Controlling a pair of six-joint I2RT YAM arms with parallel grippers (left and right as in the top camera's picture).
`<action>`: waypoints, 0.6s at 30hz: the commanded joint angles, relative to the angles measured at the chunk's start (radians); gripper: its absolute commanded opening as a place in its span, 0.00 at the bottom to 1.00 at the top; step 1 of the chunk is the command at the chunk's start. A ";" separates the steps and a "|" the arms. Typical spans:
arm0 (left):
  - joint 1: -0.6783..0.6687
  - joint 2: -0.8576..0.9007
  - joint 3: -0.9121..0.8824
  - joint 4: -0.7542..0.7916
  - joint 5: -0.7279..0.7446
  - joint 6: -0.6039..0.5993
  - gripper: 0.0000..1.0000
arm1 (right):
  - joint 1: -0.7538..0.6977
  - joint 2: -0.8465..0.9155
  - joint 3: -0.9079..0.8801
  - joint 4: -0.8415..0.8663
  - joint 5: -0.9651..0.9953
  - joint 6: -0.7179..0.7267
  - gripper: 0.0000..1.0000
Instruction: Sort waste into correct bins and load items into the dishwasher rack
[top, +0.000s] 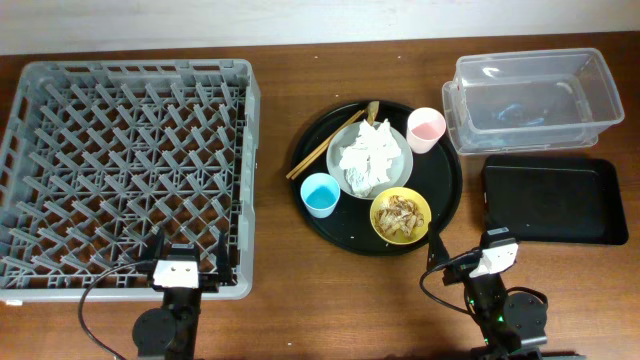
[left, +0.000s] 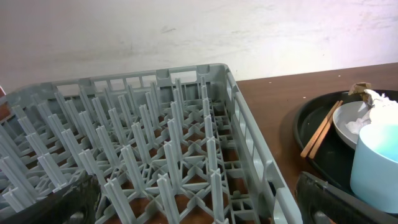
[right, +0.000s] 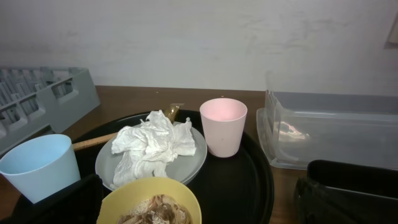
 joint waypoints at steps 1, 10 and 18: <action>0.006 -0.009 -0.006 0.001 0.000 0.013 0.99 | 0.006 -0.005 -0.005 -0.005 0.005 -0.007 0.98; 0.006 -0.009 -0.006 0.001 0.000 0.013 0.99 | 0.005 -0.005 -0.005 -0.005 0.005 -0.007 0.98; 0.006 -0.009 -0.006 0.002 0.005 0.013 0.99 | 0.005 -0.005 -0.005 0.013 0.003 -0.007 0.98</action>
